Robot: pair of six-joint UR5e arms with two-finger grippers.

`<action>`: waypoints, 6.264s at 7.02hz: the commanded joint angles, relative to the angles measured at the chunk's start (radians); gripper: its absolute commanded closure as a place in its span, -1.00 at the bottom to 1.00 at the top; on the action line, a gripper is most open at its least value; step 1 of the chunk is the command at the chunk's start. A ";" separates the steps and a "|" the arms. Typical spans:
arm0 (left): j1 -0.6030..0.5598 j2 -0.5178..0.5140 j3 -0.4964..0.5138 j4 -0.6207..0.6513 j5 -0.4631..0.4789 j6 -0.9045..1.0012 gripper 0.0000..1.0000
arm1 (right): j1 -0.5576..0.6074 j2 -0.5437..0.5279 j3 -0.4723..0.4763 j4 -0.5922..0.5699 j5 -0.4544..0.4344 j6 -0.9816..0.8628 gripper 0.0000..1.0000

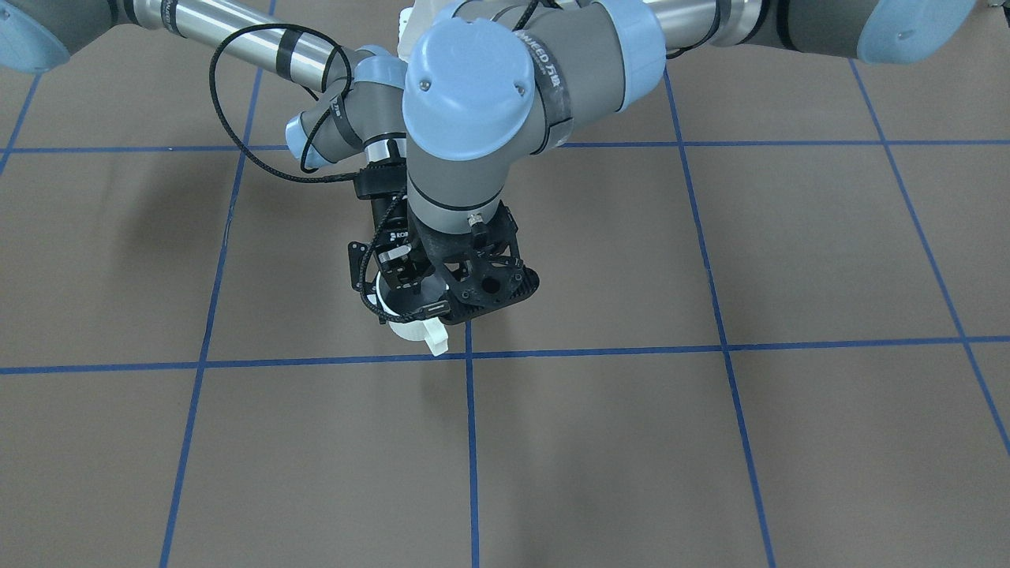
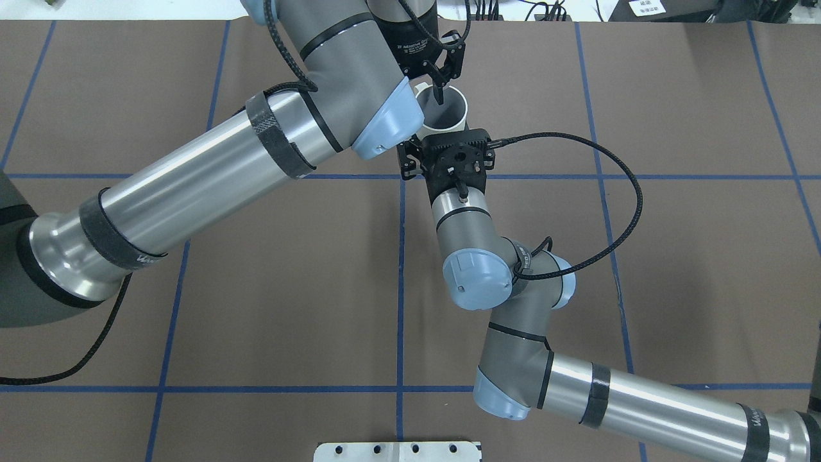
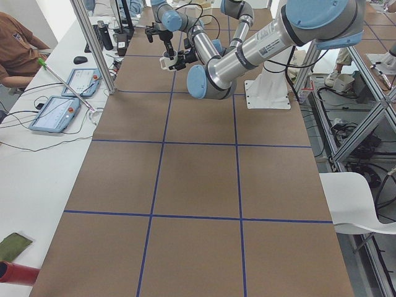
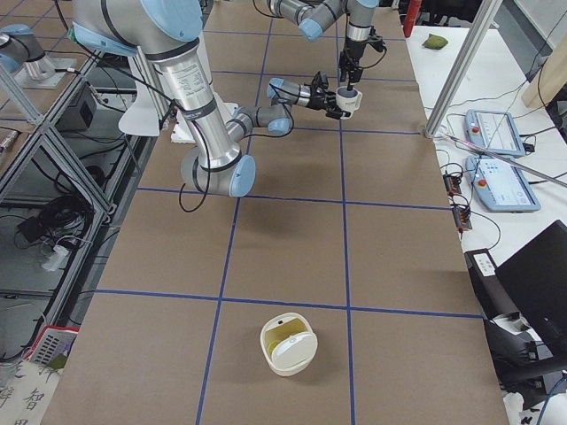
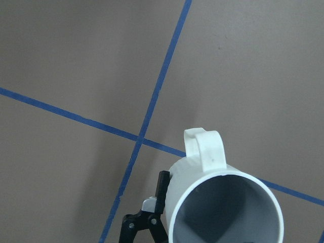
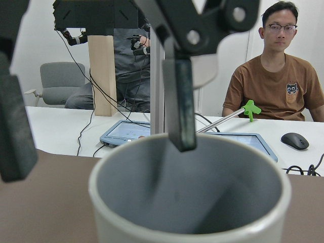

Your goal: Left arm hands cup to right arm to dump lemon

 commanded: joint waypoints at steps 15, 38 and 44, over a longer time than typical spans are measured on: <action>0.016 -0.002 0.008 0.014 0.001 -0.011 1.00 | -0.018 -0.045 0.022 0.051 -0.004 -0.012 -1.00; -0.393 1.106 -0.473 -0.288 -0.152 0.956 1.00 | 1.066 -0.781 0.285 -0.271 1.753 -0.594 -1.00; -0.372 1.195 -0.499 -0.296 -0.114 0.890 1.00 | 1.030 -0.779 0.291 -0.460 1.674 -0.703 -1.00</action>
